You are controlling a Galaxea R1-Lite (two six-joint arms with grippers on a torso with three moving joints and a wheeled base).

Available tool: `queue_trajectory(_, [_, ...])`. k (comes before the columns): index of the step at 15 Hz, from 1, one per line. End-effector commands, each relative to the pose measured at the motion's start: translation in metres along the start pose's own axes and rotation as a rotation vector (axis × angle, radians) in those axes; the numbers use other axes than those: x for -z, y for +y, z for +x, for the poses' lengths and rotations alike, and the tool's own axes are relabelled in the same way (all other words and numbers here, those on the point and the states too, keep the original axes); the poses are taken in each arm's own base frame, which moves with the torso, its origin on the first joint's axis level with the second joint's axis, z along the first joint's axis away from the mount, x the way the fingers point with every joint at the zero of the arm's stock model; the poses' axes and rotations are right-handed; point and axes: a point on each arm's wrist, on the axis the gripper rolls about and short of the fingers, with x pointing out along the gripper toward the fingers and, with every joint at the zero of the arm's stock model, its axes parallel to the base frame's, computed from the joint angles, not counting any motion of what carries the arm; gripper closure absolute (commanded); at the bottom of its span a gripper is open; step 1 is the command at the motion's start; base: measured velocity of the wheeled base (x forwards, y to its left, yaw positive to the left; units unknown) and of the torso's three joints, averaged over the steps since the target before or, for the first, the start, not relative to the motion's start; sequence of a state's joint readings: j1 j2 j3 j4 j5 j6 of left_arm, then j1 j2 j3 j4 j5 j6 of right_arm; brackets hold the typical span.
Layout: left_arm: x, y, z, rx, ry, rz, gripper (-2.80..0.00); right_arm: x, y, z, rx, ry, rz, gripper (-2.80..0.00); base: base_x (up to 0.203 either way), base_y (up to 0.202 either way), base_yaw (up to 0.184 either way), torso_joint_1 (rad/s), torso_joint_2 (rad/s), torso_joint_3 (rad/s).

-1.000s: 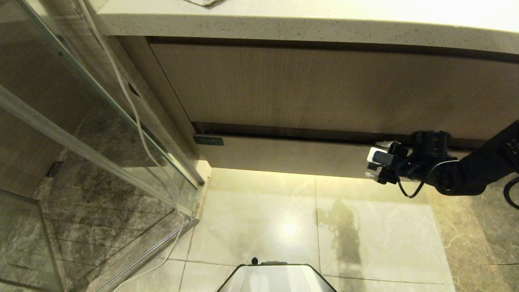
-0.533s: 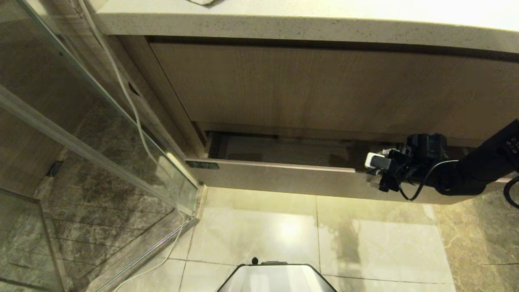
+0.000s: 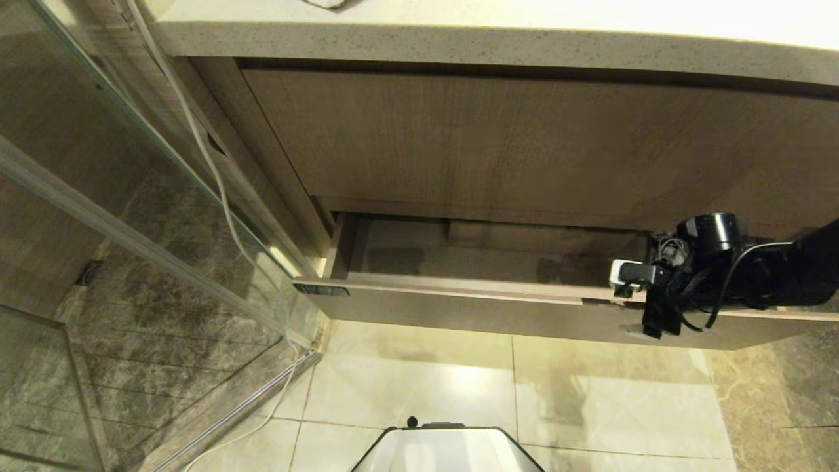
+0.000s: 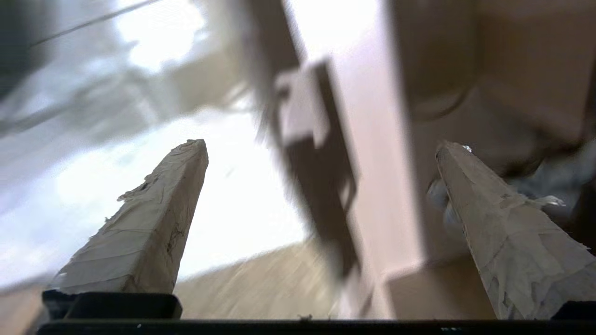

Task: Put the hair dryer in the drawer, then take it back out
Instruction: Pull open the drawer

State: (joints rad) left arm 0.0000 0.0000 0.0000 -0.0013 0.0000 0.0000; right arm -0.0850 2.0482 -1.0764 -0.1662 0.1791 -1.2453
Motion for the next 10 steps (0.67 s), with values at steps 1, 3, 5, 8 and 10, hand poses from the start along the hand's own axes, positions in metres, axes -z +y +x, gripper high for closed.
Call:
queue_trajectory(1, [0.0,0.0,0.0,0.0,0.001,0.0,0.0,0.004,0.002,-0.036,-0.026,0.023,0.02,-2.8,0.0,0.0,0.0,0.0,0.0,0.0])
queue_trajectory(3, [0.0,0.0,0.0,0.0,0.0,0.0,0.0,0.008,0.009,-0.064,-0.041,0.046,0.043,-2.8,0.0,0.0,0.0,0.0,0.0,0.0])
queue_trajectory(5, [0.0,0.0,0.0,0.0,0.001,0.0,0.0,0.017,0.014,-0.08,-0.063,0.071,0.12,-2.8,0.0,0.0,0.0,0.0,0.0,0.0])
queue_trajectory(8, [0.0,0.0,0.0,0.0,0.0,0.0,0.0,0.014,0.014,-0.093,-0.059,0.072,0.385,-2.8,0.0,0.0,0.0,0.0,0.0,0.0])
queue_trajectory(10, [0.0,0.0,0.0,0.0,0.0,0.0,0.0,0.012,0.018,-0.106,-0.069,0.078,0.495,0.0,0.0,0.0,0.0,0.0,0.0,0.0])
